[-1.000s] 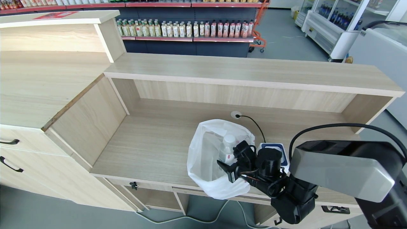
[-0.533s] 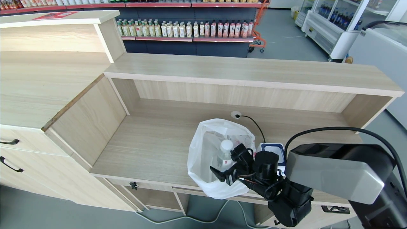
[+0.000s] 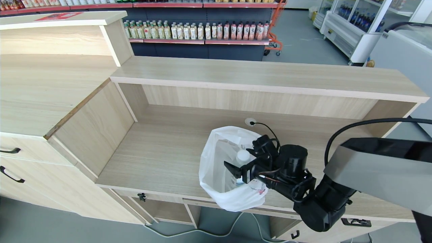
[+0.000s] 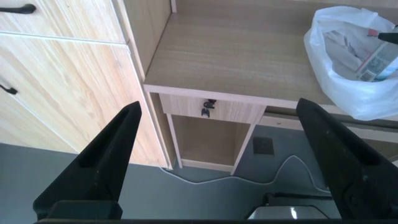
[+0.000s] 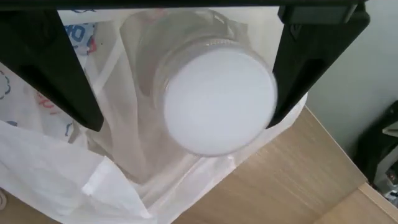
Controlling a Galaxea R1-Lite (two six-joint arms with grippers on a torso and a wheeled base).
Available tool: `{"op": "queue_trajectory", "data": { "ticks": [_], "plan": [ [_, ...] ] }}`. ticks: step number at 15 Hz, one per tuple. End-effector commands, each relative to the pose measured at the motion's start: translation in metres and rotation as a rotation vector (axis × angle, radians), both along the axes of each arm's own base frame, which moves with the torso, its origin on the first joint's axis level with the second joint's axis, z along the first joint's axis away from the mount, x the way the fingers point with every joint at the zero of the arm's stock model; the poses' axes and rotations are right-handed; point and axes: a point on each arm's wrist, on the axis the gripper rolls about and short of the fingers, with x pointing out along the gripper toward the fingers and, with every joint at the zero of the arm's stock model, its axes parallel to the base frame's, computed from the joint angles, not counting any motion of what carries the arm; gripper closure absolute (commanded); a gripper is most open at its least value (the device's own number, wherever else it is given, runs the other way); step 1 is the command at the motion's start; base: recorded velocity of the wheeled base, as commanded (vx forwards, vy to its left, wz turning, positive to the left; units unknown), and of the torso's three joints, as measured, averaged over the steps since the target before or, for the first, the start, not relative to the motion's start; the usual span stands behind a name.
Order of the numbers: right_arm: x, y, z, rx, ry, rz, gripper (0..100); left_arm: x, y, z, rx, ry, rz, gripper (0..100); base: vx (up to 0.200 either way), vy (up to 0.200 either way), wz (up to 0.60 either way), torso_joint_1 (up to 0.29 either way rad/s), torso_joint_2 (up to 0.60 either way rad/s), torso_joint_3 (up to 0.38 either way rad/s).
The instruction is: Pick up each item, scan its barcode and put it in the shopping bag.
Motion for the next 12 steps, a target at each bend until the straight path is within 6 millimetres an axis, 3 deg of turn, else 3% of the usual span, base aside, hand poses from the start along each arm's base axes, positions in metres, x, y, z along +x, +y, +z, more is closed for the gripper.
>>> {"op": "queue_trajectory", "data": {
  "ticks": [1, 4, 6, 10, 12],
  "plan": [
    [-0.013, -0.011, 0.044, 0.062, -0.030, -0.011, 0, 0.000, 0.000, 0.000, 0.000, 0.000, 0.000, 0, 0.000, 0.000, 0.00, 0.000, 0.00, 0.000],
    [-0.018, -0.031, 0.066, 0.097, -0.038, -0.054, 0, 0.000, 0.000, 0.000, 0.000, 0.000, 0.000, 0, 0.000, 0.000, 0.00, 0.000, 0.00, 0.000],
    [-0.028, -0.058, 0.090, 0.101, -0.053, -0.110, 0, 0.000, 0.000, 0.000, 0.000, 0.000, 0.000, 0, 0.000, 0.000, 0.00, 0.000, 0.00, 0.000],
    [-0.062, -0.141, 0.131, 0.086, -0.065, -0.323, 0, 0.000, 0.000, 0.000, -0.003, -0.002, 0.000, 0, 0.000, 0.000, 0.00, 0.000, 0.00, 0.000],
    [-0.075, -0.189, 0.135, 0.071, -0.049, -0.496, 0, 0.000, 0.000, 0.000, -0.003, 0.000, 0.000, 0, 0.000, 0.000, 0.00, 0.000, 0.00, 0.000]
  ]
}}
